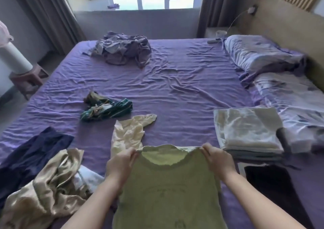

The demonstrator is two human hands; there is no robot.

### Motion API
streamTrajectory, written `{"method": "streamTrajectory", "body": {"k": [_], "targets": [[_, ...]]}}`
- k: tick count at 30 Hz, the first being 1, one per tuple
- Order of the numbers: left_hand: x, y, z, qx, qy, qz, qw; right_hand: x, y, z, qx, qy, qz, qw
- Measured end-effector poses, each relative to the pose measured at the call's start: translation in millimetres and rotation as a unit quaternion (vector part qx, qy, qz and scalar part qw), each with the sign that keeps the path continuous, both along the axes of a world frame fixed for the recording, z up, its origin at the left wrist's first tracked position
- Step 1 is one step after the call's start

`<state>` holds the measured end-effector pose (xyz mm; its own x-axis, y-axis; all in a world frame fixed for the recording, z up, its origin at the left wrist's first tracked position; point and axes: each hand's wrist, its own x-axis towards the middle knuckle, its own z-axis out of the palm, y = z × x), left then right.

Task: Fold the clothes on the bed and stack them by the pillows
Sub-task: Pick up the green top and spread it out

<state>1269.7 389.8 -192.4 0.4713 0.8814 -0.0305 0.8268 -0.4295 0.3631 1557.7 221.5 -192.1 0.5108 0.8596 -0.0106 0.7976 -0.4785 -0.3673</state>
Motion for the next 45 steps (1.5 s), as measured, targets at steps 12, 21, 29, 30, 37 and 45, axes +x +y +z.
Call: {"method": "streamTrajectory", "body": {"k": [12,21,29,30,37,45], "targets": [[56,88,-78,-0.010,0.059,-0.022,0.998,36,91,-87,-0.022,0.060,-0.075,0.995],[93,158,-156,-0.004,0.098,-0.079,0.992,51,146,-152,-0.104,0.027,-0.110,0.988],[35,164,-181,0.000,0.074,0.023,0.997,-39,165,-184,-0.051,0.055,0.045,0.996],[30,168,-179,0.000,0.097,0.052,0.994,-50,170,-183,-0.049,0.076,0.051,0.995],[9,181,-178,-0.191,-0.009,0.299,0.935,-124,210,-192,-0.023,0.171,0.108,0.979],[-3,212,-150,-0.140,-0.096,0.179,0.969,-159,228,-194,-0.043,0.191,0.145,0.970]]}}
